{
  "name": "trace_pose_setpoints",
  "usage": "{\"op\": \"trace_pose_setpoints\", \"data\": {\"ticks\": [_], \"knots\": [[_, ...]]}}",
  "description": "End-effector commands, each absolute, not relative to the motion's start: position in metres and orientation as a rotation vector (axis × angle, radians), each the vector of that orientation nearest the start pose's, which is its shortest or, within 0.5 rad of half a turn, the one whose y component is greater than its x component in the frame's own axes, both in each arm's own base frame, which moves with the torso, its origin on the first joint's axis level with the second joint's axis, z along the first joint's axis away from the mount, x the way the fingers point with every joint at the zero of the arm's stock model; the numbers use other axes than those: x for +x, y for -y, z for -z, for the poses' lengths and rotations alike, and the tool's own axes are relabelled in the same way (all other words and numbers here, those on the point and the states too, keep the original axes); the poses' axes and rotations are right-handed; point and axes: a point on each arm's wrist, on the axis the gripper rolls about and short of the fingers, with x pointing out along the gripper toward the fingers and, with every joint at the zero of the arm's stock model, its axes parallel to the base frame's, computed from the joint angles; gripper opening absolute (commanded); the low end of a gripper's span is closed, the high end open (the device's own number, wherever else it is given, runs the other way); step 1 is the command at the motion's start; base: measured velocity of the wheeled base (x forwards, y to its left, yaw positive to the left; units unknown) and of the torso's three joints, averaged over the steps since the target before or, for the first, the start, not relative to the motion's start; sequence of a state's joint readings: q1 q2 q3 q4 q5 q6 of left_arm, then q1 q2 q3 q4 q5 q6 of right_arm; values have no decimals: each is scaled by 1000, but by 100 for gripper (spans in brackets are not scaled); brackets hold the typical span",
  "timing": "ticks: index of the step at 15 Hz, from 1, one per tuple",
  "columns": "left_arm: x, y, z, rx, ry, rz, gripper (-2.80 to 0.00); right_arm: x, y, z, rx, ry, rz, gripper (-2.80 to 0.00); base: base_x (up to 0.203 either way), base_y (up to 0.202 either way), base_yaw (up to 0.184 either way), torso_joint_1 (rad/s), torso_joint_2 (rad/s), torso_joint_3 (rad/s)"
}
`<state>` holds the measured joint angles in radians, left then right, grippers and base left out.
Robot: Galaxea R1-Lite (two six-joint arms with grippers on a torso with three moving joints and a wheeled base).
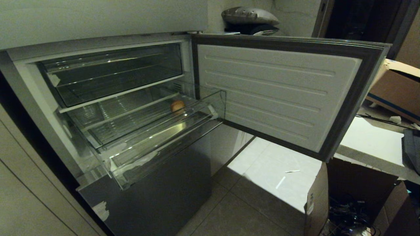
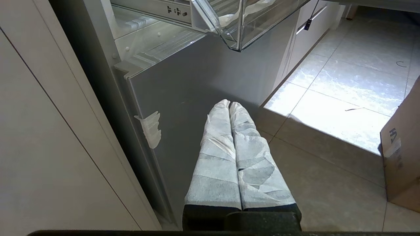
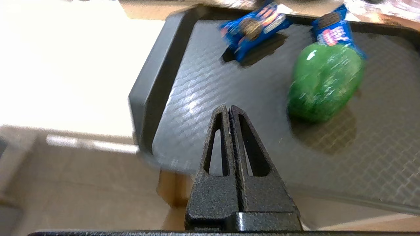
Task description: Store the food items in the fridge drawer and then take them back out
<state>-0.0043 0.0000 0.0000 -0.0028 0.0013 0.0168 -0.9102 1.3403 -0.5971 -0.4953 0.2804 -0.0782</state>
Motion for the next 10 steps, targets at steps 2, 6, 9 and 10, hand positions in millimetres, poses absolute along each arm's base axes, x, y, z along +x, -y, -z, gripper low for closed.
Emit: {"op": "trace_pose_setpoints", "data": {"ticks": [2, 6, 9, 10], "knots": [[-23, 0, -76, 17, 2, 3, -280, 121, 139, -209, 30, -190, 562, -280, 0, 0, 0, 0, 0, 0], [-23, 0, -76, 17, 2, 3, -280, 103, 109, -197, 46, -167, 399, -280, 0, 0, 0, 0, 0, 0], [-23, 0, -76, 17, 2, 3, -280, 95, 99, -188, 53, -175, 391, -280, 0, 0, 0, 0, 0, 0], [-23, 0, -76, 17, 2, 3, -280, 93, 96, -183, 58, -185, 390, -280, 0, 0, 0, 0, 0, 0]]}}
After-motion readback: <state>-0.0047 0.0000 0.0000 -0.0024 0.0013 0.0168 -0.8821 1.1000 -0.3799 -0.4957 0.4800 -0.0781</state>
